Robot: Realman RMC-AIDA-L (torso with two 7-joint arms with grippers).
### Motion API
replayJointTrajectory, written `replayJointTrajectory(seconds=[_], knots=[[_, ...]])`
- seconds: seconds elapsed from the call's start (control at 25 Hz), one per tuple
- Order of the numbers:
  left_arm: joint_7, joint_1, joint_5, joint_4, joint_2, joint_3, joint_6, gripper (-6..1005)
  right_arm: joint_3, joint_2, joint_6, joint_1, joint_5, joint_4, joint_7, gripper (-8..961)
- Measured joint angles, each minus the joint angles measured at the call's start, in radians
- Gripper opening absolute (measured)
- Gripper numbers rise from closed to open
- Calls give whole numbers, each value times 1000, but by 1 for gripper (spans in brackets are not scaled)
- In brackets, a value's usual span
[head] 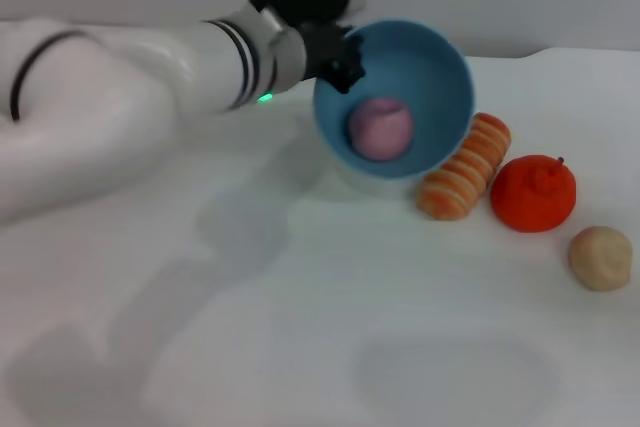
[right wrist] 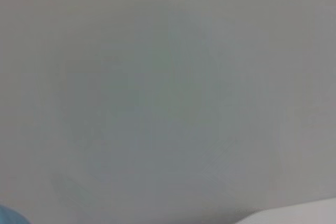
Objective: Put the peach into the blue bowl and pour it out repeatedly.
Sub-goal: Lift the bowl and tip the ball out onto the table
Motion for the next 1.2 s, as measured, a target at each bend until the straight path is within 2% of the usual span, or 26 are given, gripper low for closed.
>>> replayJointTrajectory(seconds=[0.2,0.32,0.36,0.8,0.96,1.2], knots=[[33,49,146,44,-3,125,-151,-1,20,3,-9,-30,0,13,0,363],[149,65,152,60,-4,190,-248,-1,31,1,-9,-33,0,30,-1,359],[234,77,152,64,-6,226,-314,-1,33,1,-9,-34,0,33,-1,358],[537,111,152,18,-12,332,-571,0,29,2,-10,-32,-8,39,-2,346],[614,136,152,2,-12,375,-678,0,23,3,-6,-28,-9,40,-2,341],[673,153,149,-14,-13,413,-757,-1,29,3,-9,-29,-8,40,-2,335]])
